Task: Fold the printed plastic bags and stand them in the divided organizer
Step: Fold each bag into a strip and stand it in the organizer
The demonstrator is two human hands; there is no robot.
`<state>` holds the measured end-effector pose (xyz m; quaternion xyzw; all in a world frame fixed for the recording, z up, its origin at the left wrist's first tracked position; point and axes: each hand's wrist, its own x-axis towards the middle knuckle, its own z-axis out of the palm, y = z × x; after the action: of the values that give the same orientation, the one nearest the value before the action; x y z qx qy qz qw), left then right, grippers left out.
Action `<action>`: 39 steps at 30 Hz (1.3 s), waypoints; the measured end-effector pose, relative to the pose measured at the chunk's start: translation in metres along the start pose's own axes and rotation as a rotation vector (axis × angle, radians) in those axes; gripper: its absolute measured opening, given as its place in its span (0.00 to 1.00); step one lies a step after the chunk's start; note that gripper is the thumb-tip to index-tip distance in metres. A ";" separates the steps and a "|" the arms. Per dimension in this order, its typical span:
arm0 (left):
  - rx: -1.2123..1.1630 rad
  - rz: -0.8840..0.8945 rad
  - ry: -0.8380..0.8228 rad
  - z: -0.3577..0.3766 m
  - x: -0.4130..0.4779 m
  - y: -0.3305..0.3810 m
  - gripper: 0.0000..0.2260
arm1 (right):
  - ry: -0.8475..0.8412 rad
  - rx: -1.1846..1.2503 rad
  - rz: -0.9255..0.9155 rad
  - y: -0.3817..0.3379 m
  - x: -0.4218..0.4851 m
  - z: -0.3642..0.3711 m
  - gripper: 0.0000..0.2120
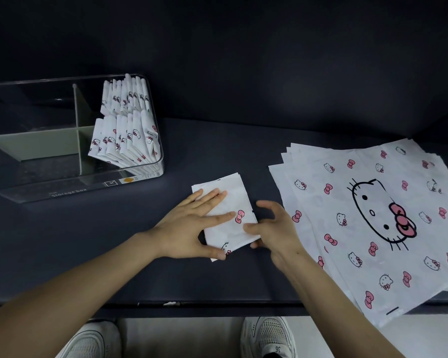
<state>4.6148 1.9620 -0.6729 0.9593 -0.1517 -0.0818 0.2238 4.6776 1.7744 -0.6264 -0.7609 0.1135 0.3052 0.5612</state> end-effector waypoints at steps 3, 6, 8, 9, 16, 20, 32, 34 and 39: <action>-0.202 0.081 0.224 0.009 -0.017 0.003 0.30 | 0.004 0.082 0.052 0.004 -0.002 0.000 0.26; -0.159 0.139 0.215 0.017 -0.035 0.006 0.30 | 0.006 0.115 0.073 0.003 -0.002 -0.001 0.27; -0.119 0.125 0.193 0.021 -0.037 0.005 0.32 | 0.012 0.156 0.113 0.001 -0.001 -0.001 0.27; -0.111 0.108 0.204 0.023 -0.037 0.005 0.32 | 0.009 0.185 0.137 0.000 -0.001 -0.001 0.26; -0.321 -0.122 0.498 0.028 -0.025 0.024 0.28 | -0.082 0.209 0.120 -0.009 -0.009 -0.005 0.13; -0.506 -0.443 0.439 0.021 -0.021 0.031 0.26 | 0.032 -0.374 -0.380 -0.003 -0.011 -0.021 0.16; -0.613 -0.598 0.456 0.007 -0.010 0.035 0.22 | 0.013 -0.624 -0.521 0.006 0.035 -0.008 0.18; -0.578 -0.636 0.508 0.004 -0.003 0.034 0.18 | 0.044 -0.663 -0.495 0.002 0.039 -0.003 0.20; -0.433 -0.765 0.559 -0.004 0.017 0.028 0.15 | 0.129 -0.759 -0.424 -0.005 0.045 0.006 0.23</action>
<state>4.6243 1.9345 -0.6580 0.8631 0.2957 0.0723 0.4031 4.7134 1.7895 -0.6498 -0.9372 -0.1305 0.1552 0.2838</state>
